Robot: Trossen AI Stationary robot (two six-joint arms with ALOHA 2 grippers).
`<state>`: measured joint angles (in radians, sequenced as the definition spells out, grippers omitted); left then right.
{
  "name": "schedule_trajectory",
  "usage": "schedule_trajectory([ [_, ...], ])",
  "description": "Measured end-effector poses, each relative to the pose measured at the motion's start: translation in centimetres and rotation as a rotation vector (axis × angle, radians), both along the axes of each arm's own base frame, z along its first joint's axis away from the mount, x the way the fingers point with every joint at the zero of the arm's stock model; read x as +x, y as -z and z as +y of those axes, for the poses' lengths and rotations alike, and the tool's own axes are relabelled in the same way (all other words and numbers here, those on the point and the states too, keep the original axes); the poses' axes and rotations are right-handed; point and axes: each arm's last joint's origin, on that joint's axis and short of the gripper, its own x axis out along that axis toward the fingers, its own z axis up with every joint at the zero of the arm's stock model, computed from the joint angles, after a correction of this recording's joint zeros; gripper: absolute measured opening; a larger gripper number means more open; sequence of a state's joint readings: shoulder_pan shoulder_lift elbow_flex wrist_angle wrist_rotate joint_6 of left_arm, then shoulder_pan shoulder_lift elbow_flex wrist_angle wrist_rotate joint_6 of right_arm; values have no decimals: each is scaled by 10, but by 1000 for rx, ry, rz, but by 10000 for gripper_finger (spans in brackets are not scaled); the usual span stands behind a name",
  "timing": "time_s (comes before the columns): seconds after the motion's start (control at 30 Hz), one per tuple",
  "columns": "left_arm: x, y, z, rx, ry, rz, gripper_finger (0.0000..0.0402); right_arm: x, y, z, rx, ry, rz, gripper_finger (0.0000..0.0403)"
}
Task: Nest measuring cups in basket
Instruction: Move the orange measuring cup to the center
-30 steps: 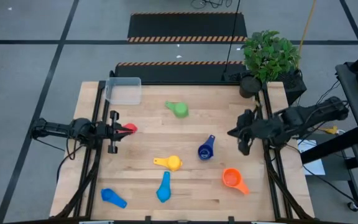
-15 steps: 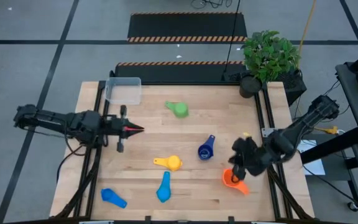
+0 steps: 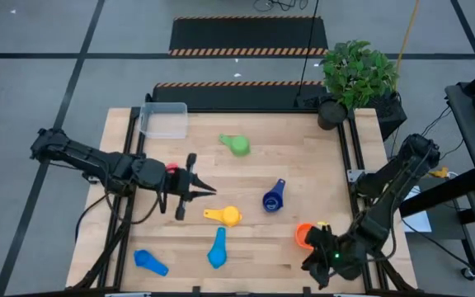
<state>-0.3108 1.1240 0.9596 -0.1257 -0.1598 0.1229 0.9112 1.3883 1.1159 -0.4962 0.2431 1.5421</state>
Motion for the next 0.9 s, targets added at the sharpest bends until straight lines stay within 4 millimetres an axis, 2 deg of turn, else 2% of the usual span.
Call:
schedule_trajectory([
  [0.2, -1, 7, -12, -15, 37, 51, 37, -4, 1, 16, -54, 58, 165, 70],
  [0.33, -3, 8, -18, -55, 46, 72, 37, -2, -16, 32, -138, 72, 159, 70],
  [0.47, -6, 8, -24, -75, 62, 73, 37, -7, -25, 44, -201, 104, 227, 70],
  [0.7, -10, 8, -33, -80, 101, 86, 37, -24, -3, 56, -316, 142, 450, 70],
  [0.9, -12, 8, -37, -79, 117, 86, 37, -34, 15, 63, -467, 87, 495, 71],
])
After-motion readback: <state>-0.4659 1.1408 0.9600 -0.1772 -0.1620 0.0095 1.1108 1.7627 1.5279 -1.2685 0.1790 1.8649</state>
